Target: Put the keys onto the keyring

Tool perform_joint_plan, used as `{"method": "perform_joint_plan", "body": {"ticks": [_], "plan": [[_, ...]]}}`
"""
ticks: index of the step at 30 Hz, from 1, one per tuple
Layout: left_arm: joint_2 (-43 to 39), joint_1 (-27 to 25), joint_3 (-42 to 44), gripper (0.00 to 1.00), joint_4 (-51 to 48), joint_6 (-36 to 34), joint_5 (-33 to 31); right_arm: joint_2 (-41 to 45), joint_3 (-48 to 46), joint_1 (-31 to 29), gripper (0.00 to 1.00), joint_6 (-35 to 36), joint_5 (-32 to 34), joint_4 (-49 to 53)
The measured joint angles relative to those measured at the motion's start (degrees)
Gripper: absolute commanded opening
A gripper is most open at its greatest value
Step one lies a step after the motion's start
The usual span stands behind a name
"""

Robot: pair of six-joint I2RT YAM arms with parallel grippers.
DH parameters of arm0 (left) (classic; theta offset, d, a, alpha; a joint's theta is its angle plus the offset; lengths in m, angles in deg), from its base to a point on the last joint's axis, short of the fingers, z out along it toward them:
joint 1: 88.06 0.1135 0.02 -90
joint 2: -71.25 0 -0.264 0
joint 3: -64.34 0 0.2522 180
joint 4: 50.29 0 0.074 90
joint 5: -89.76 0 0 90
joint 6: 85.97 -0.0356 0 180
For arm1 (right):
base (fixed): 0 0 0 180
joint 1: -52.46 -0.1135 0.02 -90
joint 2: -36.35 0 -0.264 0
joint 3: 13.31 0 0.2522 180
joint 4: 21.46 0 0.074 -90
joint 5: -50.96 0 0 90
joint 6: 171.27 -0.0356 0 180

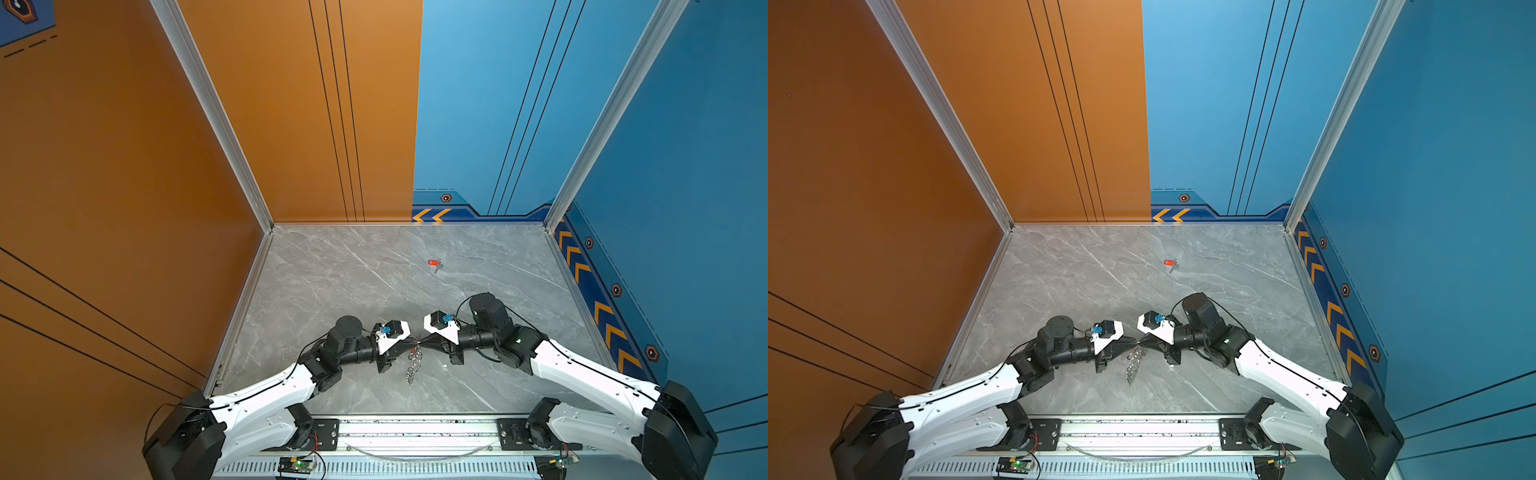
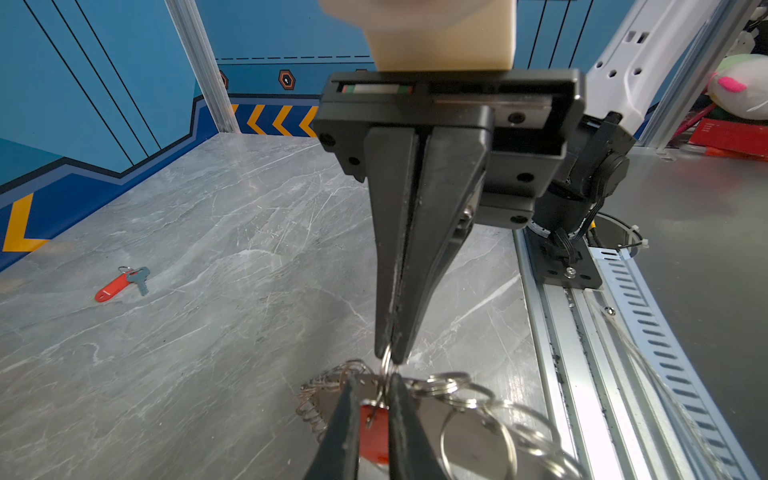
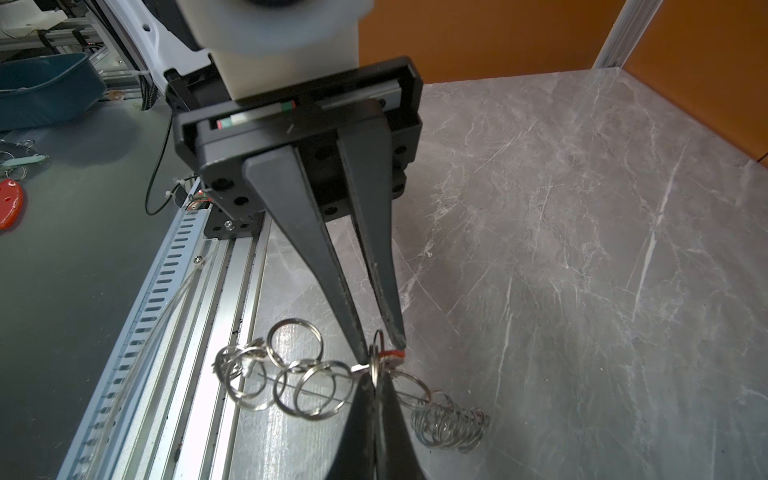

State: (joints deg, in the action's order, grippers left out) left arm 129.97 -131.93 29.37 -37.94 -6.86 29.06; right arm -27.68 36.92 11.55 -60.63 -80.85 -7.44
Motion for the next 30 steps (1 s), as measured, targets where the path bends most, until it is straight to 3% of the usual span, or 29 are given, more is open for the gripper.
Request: {"method": "perform_joint_plan", "body": {"ticks": [11,25,30], "plan": [[2.0,0.1,0.0,0.08,0.3,0.3,0.6,1.1,-2.5,3.0,0.00,-3.2,-2.1,-5.4],[0.9,0.1,0.0,0.25,0.5,1.0,0.7,0.2,-2.6,2.9,0.00,-4.0,-4.5,-7.4],[0.5,0.3,0.0,0.23,0.8,1.4,0.8,-0.2,-2.6,2.7,0.00,-3.8,-4.5,-7.4]]}}
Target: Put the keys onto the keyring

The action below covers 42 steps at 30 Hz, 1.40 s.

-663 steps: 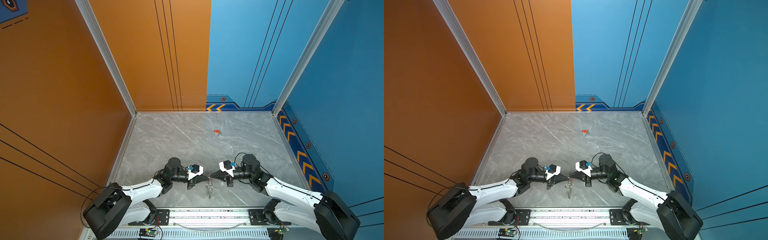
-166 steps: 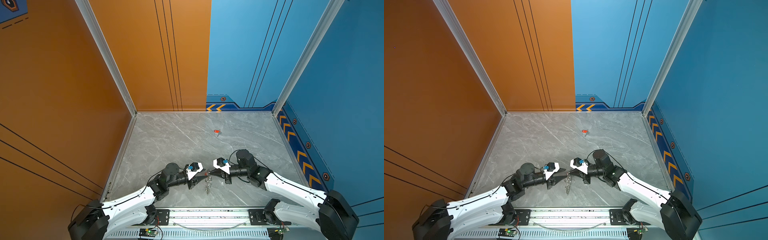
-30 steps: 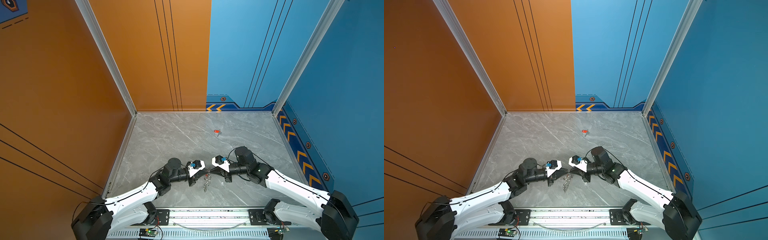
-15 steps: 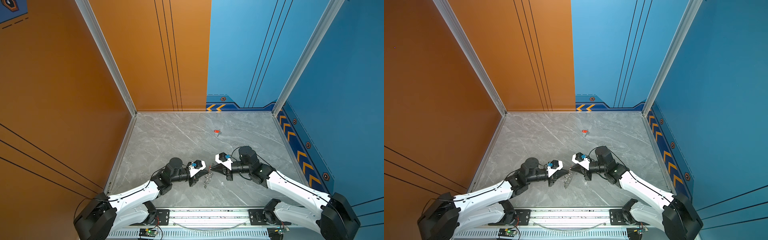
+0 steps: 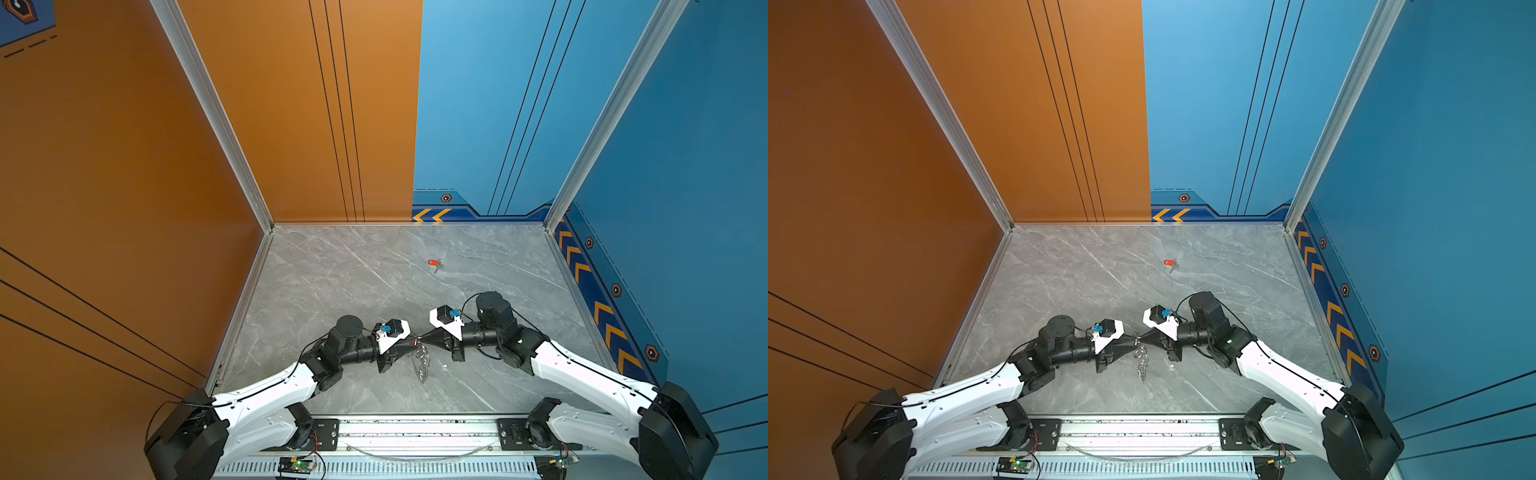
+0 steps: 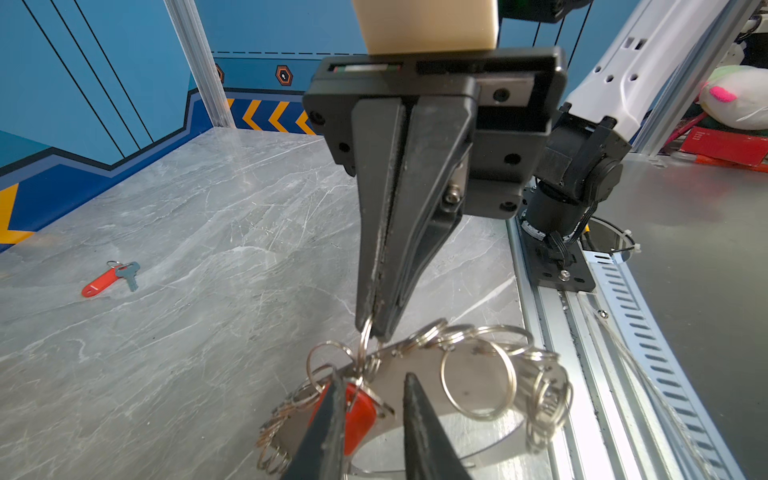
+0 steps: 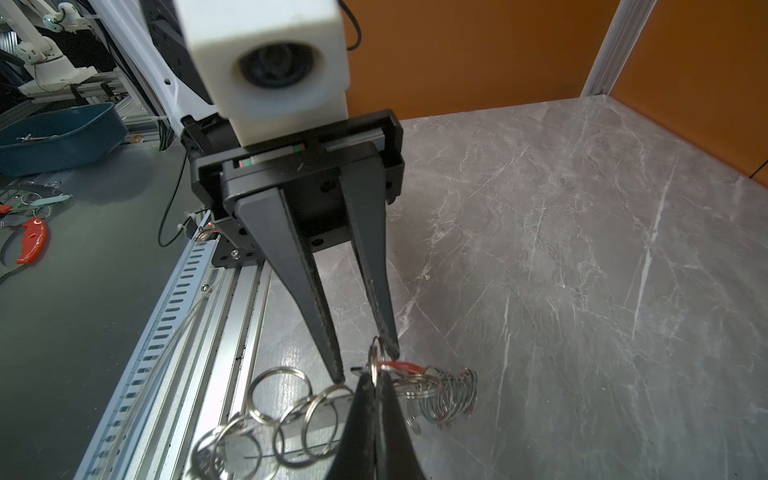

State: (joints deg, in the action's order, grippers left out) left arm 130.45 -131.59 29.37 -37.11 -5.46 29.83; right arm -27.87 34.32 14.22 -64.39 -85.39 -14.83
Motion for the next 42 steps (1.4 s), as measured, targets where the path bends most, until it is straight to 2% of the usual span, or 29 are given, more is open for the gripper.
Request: {"method": "perform_joint_plan", "body": {"ticks": [15,20,24,35,39,42], "plan": [[0.6,0.0,0.0,0.01,0.5,0.8,0.7,-0.9,-0.2,-1.2,0.00,0.9,0.1,-0.2],[0.8,0.1,0.0,0.00,0.5,0.7,0.6,-0.9,-0.2,-1.2,0.17,1.6,1.1,0.1],[1.4,0.1,0.0,0.00,-0.8,-0.2,0.4,-0.7,-0.2,-1.2,0.21,3.3,2.1,1.5],[1.6,0.0,0.0,0.00,-1.6,-0.6,0.5,-1.7,1.6,-3.3,0.18,5.4,3.1,3.8],[1.6,0.0,0.0,0.00,-2.0,-0.6,0.6,-1.8,1.7,-3.4,0.11,5.7,3.1,4.2],[1.6,0.0,0.0,0.00,-2.1,-0.8,1.0,-2.0,1.9,-3.4,0.10,5.8,3.1,4.2]]}}
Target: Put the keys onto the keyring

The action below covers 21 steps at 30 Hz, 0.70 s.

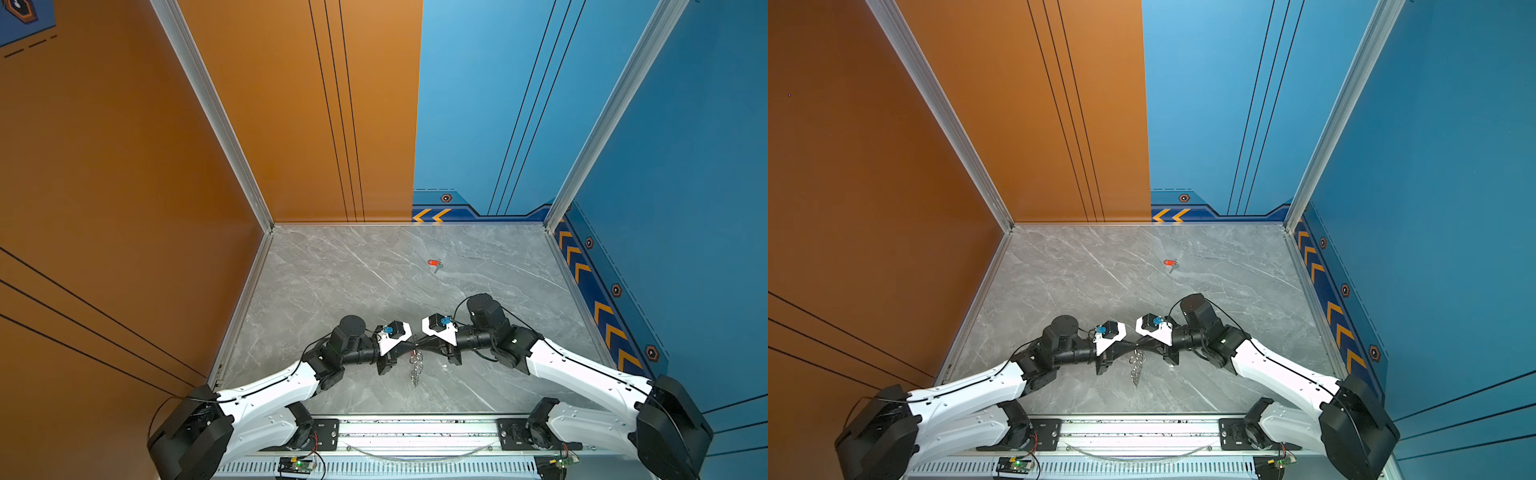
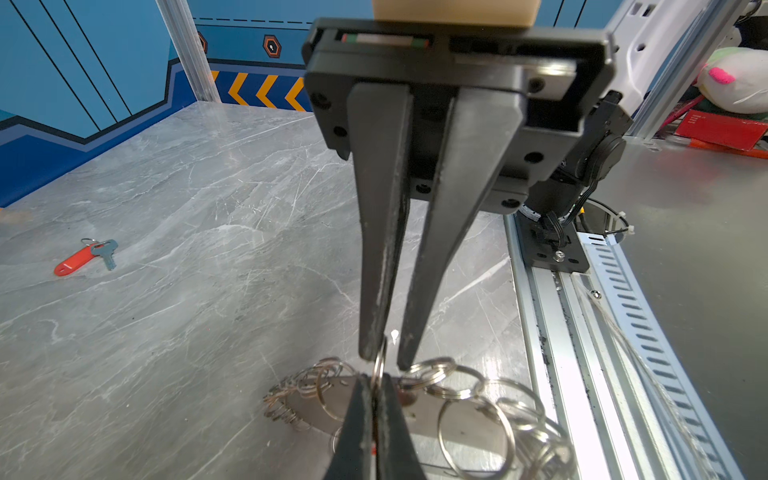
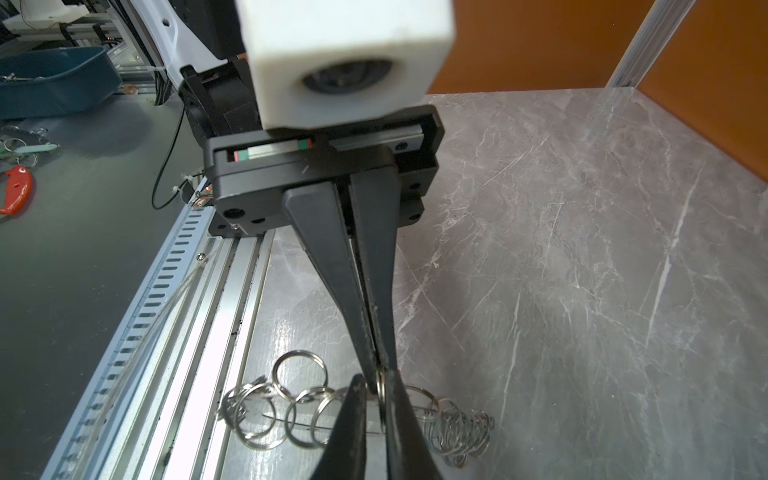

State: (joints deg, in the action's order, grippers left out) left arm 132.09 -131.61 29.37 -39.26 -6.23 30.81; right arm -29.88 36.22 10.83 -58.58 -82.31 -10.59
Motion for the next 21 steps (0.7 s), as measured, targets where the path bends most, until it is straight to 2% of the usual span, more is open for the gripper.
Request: {"method": "perform_joint_plan", "body": {"ticks": [6,13,21], "plan": [[0.0,0.0,0.0,0.00,-0.1,0.0,0.1,-0.5,0.5,-0.1,0.15,0.0,0.0,0.9],[0.0,0.0,0.0,0.00,-0.2,0.0,0.1,-1.2,0.6,-0.1,0.15,0.1,0.5,1.3],[0.0,0.0,0.0,0.00,-0.4,0.0,-0.1,-1.9,1.4,-0.1,0.01,0.5,0.9,2.5]]}}
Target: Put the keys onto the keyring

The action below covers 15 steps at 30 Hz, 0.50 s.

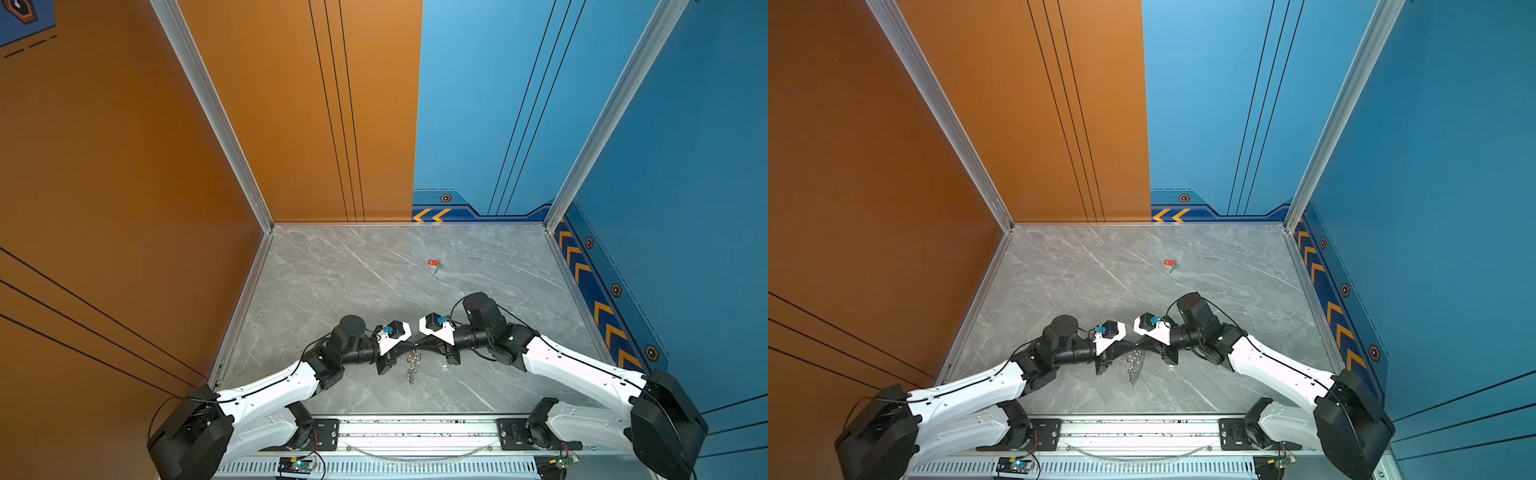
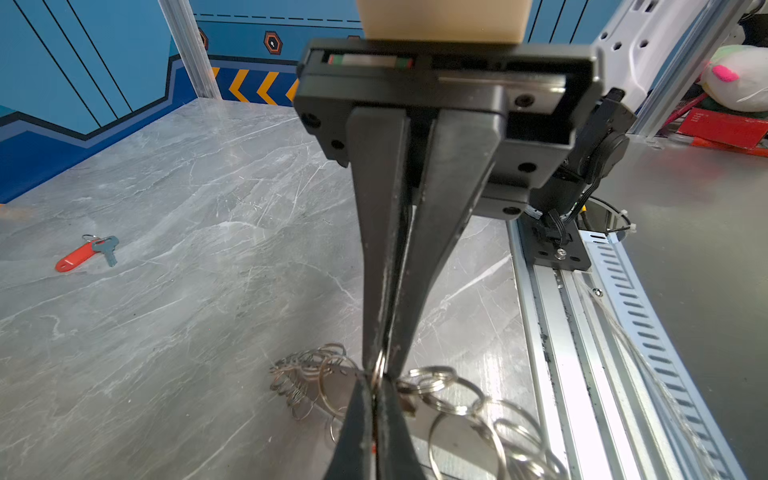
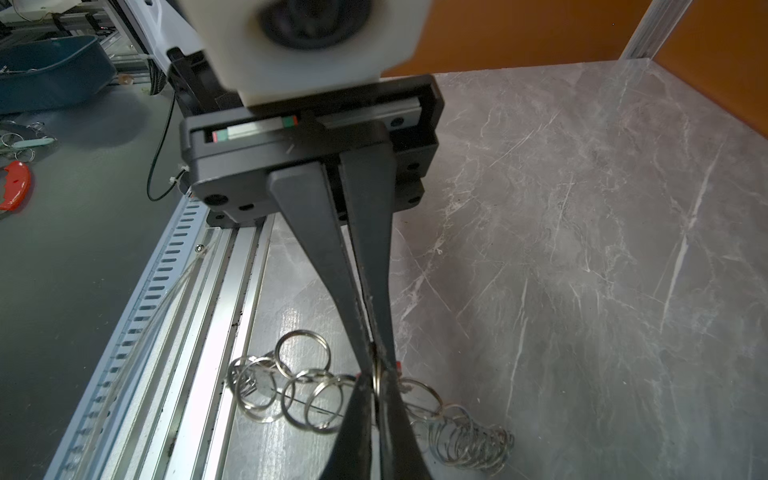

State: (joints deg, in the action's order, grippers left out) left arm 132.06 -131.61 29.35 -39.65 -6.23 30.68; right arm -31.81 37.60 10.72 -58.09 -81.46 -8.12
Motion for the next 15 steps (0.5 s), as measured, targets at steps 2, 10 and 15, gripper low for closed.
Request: {"method": "perform_joint_plan", "body": {"ticks": [2,10,15], "plan": [[0.0,0.0,0.0,0.02,0.0,0.0,0.0,0.0,0.0,0.0,0.00,0.2,0.0,0.0],[0.0,0.0,0.0,0.15,0.5,0.2,0.0,1.0,-1.6,0.6,0.00,-2.3,-0.6,-3.2],[0.0,0.0,-0.1,0.13,1.1,0.2,0.4,1.7,-3.8,1.1,0.00,-6.2,-2.4,-8.4]]}}
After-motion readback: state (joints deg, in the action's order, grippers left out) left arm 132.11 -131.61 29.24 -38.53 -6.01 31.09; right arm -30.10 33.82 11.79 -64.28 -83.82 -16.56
